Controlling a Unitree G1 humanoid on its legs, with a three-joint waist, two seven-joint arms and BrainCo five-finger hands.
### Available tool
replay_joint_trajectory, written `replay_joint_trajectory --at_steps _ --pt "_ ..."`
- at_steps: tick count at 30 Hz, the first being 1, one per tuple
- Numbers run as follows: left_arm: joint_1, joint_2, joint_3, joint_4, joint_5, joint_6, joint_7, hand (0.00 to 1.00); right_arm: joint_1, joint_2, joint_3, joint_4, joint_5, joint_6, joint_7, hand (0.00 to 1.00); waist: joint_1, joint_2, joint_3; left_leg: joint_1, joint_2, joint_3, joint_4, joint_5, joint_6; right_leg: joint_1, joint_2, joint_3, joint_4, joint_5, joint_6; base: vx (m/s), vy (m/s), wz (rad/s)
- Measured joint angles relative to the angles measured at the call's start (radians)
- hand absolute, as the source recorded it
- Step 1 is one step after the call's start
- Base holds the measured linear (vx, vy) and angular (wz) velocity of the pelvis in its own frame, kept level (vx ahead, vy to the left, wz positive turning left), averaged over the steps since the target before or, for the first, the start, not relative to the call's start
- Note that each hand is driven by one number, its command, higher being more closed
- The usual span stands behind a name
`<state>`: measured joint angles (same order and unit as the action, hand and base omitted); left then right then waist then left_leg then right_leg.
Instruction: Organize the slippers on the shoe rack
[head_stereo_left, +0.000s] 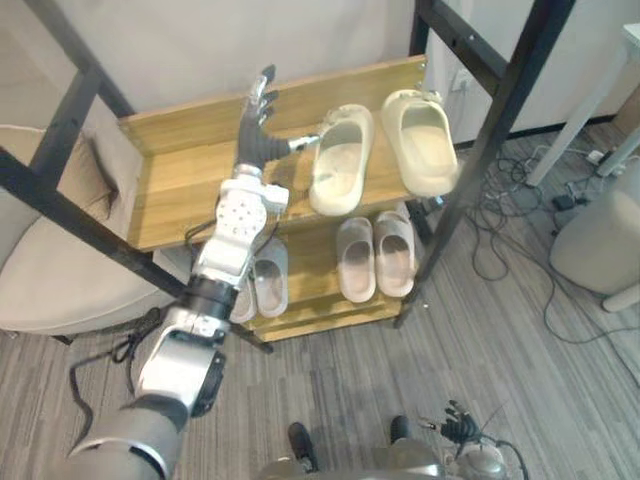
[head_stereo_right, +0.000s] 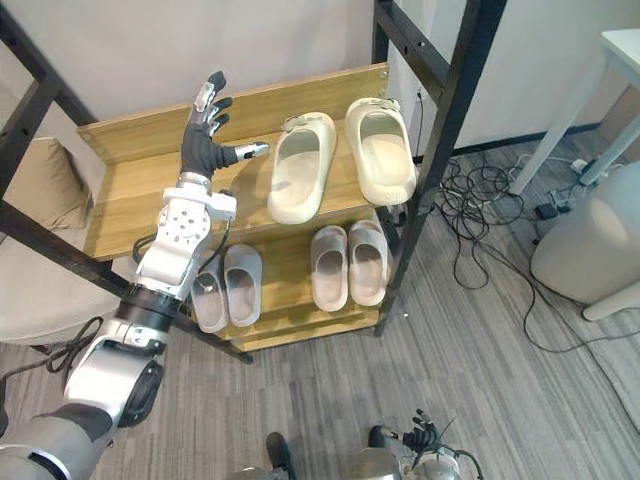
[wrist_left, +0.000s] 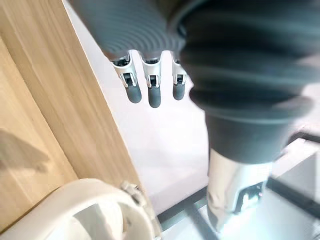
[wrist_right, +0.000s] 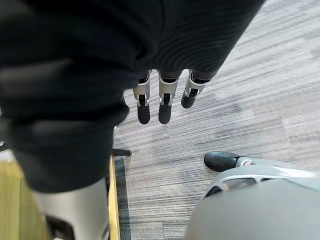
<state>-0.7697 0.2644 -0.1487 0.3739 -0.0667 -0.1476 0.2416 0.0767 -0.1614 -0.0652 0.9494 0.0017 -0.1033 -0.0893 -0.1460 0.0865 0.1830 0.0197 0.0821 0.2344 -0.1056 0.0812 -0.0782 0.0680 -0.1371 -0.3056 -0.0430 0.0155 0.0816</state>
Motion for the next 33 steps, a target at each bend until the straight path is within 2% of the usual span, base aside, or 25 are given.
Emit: replay_joint_trajectory --at_steps 6,10,13,19,26,33 --pt "0.122 -0.013 -0.029 -0.045 -0.055 -0.013 -0.009 0.00 -0.001 0.008 0.035 0.000 0.000 0.014 0.000 0.00 0.024 -0.033 -0.019 0.001 -0.005 -0.024 -0.003 0.001 0.001 0.019 -0.001 -0.022 -0.018 0.000 0.001 -0.02 0.000 0.11" --pt "0.184 -0.047 -0.039 -0.045 -0.093 -0.013 -0.013 0.00 -0.004 0.014 0.037 0.002 -0.001 0.017 0.000 0.00 0.032 -0.043 -0.024 0.005 -0.007 -0.036 -0.003 0.001 0.001 0.035 0.000 -0.039 -0.029 0.000 0.001 0.00 -0.001 0.13" --pt "0.224 -0.068 -0.088 -0.045 -0.155 -0.013 -0.039 0.00 -0.021 0.025 0.041 0.002 -0.001 0.022 0.000 0.00 0.038 -0.046 -0.027 0.009 -0.007 -0.040 -0.002 0.001 0.001 0.044 0.000 -0.045 -0.032 0.000 0.001 0.00 0.001 0.03" --pt "0.256 -0.124 -0.175 -0.046 -0.222 -0.013 -0.078 0.00 -0.039 0.055 0.075 0.001 -0.001 0.021 -0.001 0.00 0.040 -0.051 -0.029 0.018 -0.008 -0.050 -0.004 0.000 0.001 0.058 0.000 -0.053 -0.033 -0.002 0.003 -0.02 0.008 0.04" --pt "0.263 -0.166 -0.267 -0.046 -0.249 -0.013 -0.101 0.00 -0.035 0.082 0.080 0.006 -0.001 0.025 -0.002 0.00 0.039 -0.082 -0.050 0.018 -0.009 -0.051 -0.005 -0.002 -0.001 0.060 -0.001 -0.056 -0.034 -0.006 0.009 0.00 0.000 0.00" --pt "0.230 -0.218 -0.339 -0.016 -0.252 0.000 -0.115 0.00 -0.036 0.082 0.080 0.006 -0.001 0.026 -0.002 0.00 0.035 -0.083 -0.051 0.018 -0.010 -0.045 -0.005 -0.003 -0.002 0.060 -0.002 -0.055 -0.038 -0.006 0.009 0.00 0.002 -0.01"
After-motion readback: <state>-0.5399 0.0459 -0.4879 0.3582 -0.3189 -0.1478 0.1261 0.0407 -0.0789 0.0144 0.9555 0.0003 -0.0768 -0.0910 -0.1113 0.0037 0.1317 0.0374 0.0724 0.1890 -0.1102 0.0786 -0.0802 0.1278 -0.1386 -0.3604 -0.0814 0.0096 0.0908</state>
